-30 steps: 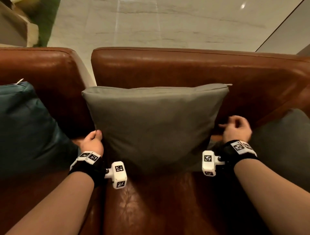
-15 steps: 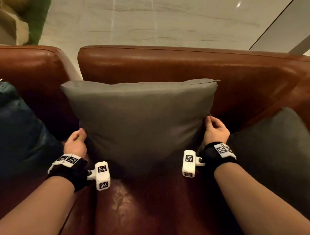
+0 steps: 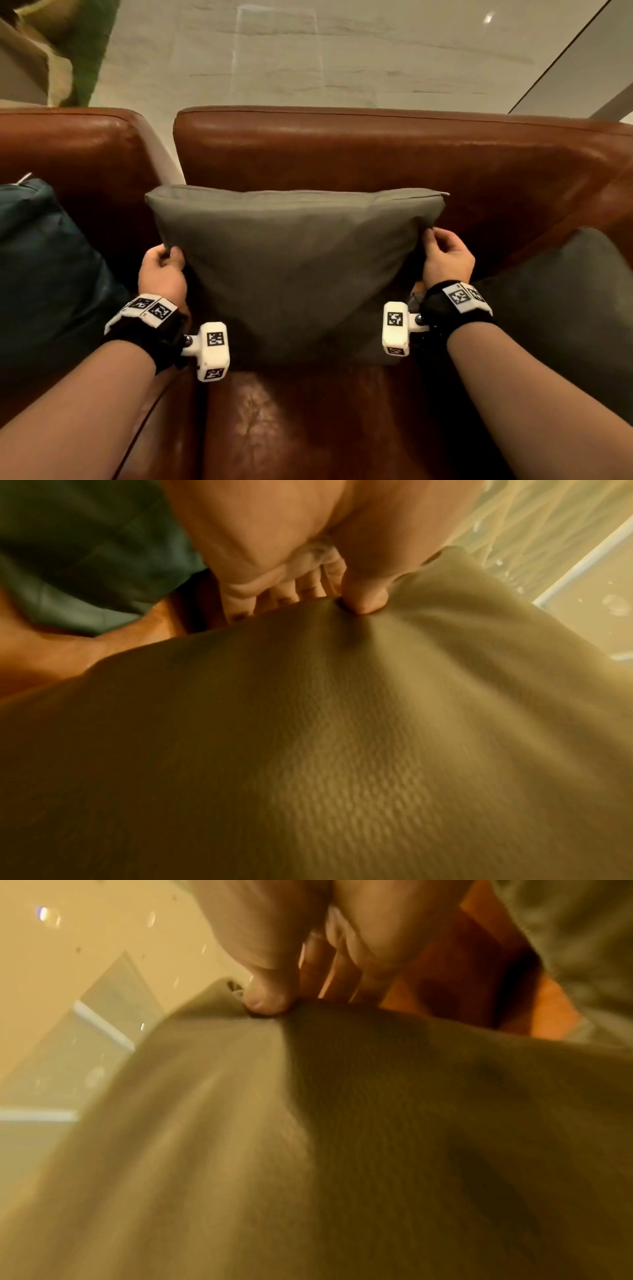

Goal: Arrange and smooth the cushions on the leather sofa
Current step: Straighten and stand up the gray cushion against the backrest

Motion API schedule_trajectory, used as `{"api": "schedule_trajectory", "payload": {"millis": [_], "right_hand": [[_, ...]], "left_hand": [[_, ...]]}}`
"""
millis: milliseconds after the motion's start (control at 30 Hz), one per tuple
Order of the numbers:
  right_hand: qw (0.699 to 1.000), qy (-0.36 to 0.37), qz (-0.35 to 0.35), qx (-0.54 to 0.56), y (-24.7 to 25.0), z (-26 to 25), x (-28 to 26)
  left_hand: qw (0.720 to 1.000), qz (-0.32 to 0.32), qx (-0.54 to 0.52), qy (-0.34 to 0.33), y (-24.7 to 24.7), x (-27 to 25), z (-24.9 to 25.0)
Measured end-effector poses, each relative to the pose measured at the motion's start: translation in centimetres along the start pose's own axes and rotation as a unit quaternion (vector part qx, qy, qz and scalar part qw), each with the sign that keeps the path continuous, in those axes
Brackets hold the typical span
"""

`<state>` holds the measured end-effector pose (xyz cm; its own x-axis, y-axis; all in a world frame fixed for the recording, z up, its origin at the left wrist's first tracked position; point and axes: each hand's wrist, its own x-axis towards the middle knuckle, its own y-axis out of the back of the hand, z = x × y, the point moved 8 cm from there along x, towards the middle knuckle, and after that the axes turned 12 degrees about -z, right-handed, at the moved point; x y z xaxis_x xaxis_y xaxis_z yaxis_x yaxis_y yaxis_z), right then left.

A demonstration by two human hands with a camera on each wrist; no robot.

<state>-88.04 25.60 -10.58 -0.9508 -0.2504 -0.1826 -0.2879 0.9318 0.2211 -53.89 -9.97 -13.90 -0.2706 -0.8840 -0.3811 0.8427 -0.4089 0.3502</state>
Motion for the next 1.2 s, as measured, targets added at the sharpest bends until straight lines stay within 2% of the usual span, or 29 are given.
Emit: {"api": "schedule_trajectory", "payload": {"millis": [67,167,267,333,500,600,700,767,833,867,900,967,1033,1133,1200], "right_hand": [[1.000,0.009,0.020,0.019,0.9,0.0,-0.5],[1.000,0.007,-0.001,-0.010,0.8,0.5,-0.5],[0.998,-0.024,-0.048,-0.017,0.1,1.0,0.7],[0.998,-0.008,-0.062,-0.024,-0.4,-0.3,1.8],[0.983,0.068,-0.002,-0.173,-0.2,-5.3,3.5],[0.983,0.073,0.001,-0.166,0.1,-5.4,3.2],[0.992,0.043,-0.031,-0.113,0.3,-3.2,2.6],[0.996,-0.023,-0.082,-0.016,0.2,0.8,1.7],[0.988,-0.090,-0.122,0.027,-0.4,5.5,-0.1],[0.985,-0.115,-0.130,0.021,-0.9,7.4,-1.1],[0.985,-0.122,-0.120,-0.002,-1.2,8.4,-1.9],[0.991,-0.082,-0.045,-0.093,-1.0,7.3,-2.2],[0.994,-0.030,0.013,-0.104,-0.6,5.0,-1.6],[0.996,0.011,0.008,-0.085,-0.8,2.8,-1.1],[0.994,-0.024,-0.014,-0.103,-0.6,4.2,-1.3]], "left_hand": [[1.000,0.012,-0.005,0.005,0.3,0.2,-0.4],[0.999,0.027,-0.023,-0.012,0.2,0.0,-0.7],[1.000,0.002,0.003,-0.003,-0.5,-1.1,-0.5],[1.000,-0.015,0.008,-0.002,-0.5,-1.2,1.2],[0.996,-0.016,0.071,-0.042,1.3,2.1,4.9],[0.998,0.001,0.042,-0.044,2.4,2.4,5.0],[0.998,-0.044,0.032,-0.024,1.4,1.5,2.8],[0.993,-0.097,-0.047,0.052,0.1,1.3,-2.1],[0.987,-0.090,-0.067,0.117,0.0,4.0,-11.0],[0.985,-0.063,-0.074,0.141,-0.2,4.2,-12.9],[0.985,-0.052,-0.053,0.156,-0.4,3.2,-12.8],[0.991,-0.064,-0.042,0.107,-1.3,0.8,-8.7],[0.996,-0.054,-0.051,0.051,-1.6,0.0,-6.3],[0.998,-0.011,-0.060,0.033,-0.9,-0.2,-6.4],[0.997,-0.053,-0.005,0.050,-0.9,-0.5,-8.2]]}}
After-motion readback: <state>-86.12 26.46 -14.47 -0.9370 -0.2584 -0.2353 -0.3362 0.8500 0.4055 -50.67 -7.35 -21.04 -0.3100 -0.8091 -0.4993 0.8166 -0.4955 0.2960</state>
